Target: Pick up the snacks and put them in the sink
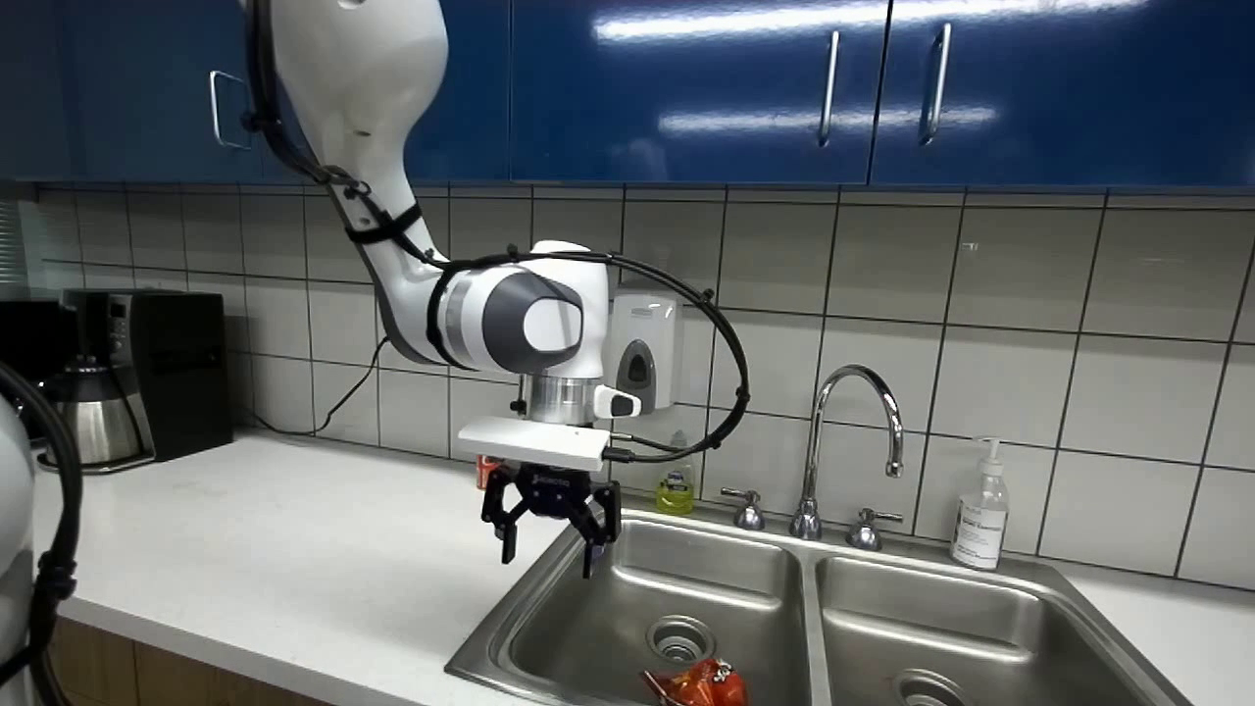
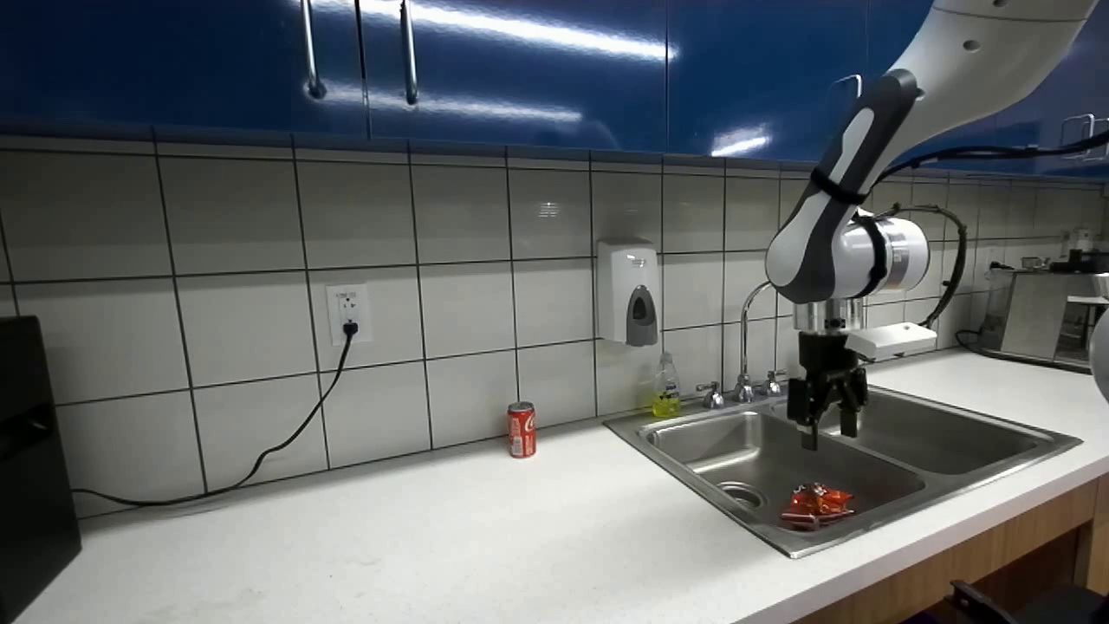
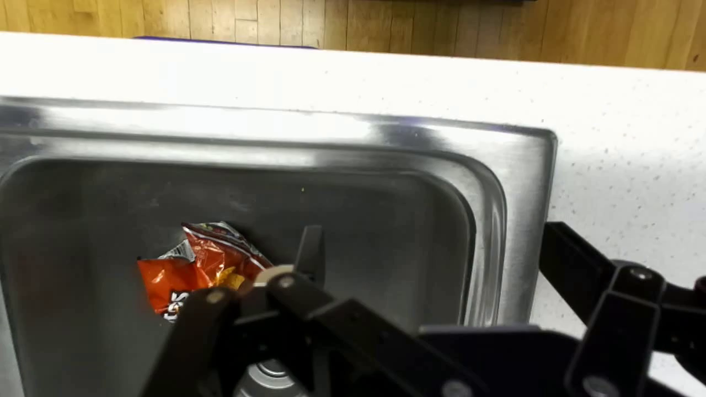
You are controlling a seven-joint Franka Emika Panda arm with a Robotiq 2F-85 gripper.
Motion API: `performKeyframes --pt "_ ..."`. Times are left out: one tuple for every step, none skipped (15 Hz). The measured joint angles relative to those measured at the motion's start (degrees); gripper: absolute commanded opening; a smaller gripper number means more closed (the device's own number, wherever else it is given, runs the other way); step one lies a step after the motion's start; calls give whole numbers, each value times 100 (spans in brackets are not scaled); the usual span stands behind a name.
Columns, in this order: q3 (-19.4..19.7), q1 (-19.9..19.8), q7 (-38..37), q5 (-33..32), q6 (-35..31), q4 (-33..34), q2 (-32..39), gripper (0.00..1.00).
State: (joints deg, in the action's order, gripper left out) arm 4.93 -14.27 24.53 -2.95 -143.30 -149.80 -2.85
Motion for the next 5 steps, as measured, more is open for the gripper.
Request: performKeyframes --pt "54 42 0 -55 130 -80 -164 100" --pt "111 80 0 -98 280 -150 -328 100" --pt "156 110 0 -102 313 -187 -419 100" --pt "189 140 0 -102 309 -189 -425 100" --pt "202 160 -1 -102 300 -187 -401 100"
